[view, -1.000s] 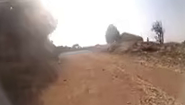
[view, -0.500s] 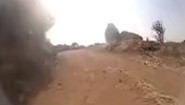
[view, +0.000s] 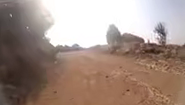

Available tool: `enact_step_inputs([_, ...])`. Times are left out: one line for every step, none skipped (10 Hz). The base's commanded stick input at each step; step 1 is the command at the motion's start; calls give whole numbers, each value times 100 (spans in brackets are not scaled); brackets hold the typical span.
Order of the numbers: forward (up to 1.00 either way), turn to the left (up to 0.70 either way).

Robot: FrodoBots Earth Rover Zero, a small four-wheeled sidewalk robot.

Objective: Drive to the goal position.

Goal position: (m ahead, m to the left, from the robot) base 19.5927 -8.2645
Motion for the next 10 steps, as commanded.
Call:
enact_step_inputs([70,6])
enact_step_inputs([70,11])
enact_step_inputs([70,1])
enact_step_inputs([70,0])
enact_step_inputs([70,0])
enact_step_inputs([70,0])
enact_step_inputs([70,0])
enact_step_inputs([70,0])
enact_step_inputs([70,0])
enact_step_inputs([70,0])
